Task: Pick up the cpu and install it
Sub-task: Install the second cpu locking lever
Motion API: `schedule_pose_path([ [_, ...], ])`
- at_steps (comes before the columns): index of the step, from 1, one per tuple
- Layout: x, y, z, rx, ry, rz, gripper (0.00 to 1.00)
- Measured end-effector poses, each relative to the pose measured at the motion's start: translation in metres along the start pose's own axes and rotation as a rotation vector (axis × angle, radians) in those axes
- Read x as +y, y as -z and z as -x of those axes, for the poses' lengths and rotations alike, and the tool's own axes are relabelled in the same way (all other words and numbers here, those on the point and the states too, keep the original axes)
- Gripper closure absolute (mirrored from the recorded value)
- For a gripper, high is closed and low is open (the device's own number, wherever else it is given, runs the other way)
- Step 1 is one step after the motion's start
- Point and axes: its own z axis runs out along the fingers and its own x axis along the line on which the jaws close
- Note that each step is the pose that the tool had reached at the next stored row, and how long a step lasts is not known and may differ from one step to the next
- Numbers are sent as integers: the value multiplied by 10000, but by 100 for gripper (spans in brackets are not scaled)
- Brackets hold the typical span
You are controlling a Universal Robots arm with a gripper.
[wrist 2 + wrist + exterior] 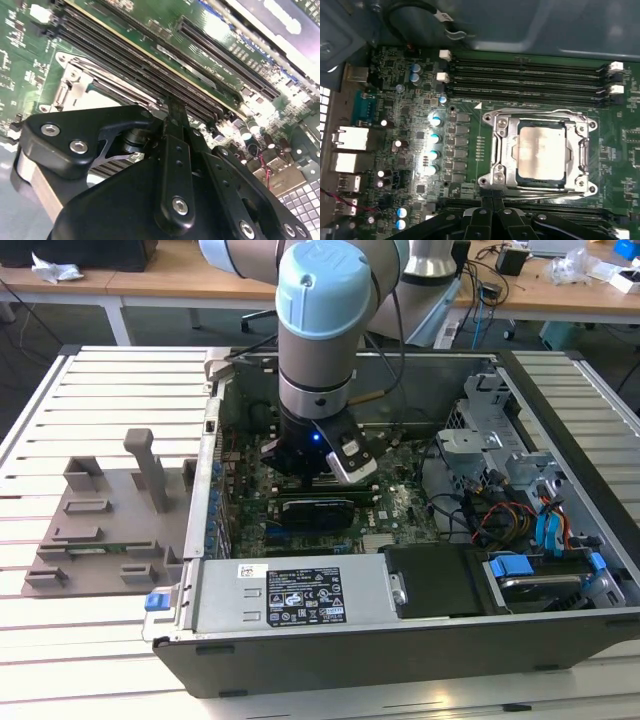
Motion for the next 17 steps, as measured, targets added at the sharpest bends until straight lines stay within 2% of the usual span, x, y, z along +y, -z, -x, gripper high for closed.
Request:
schedule_pose_path([
  [4, 15, -13, -20, -2, -1, 23, 89],
  [10, 76, -49, -16, -5, 0, 50, 89],
  [17, 77, -80, -19, -4, 1, 58, 89],
])
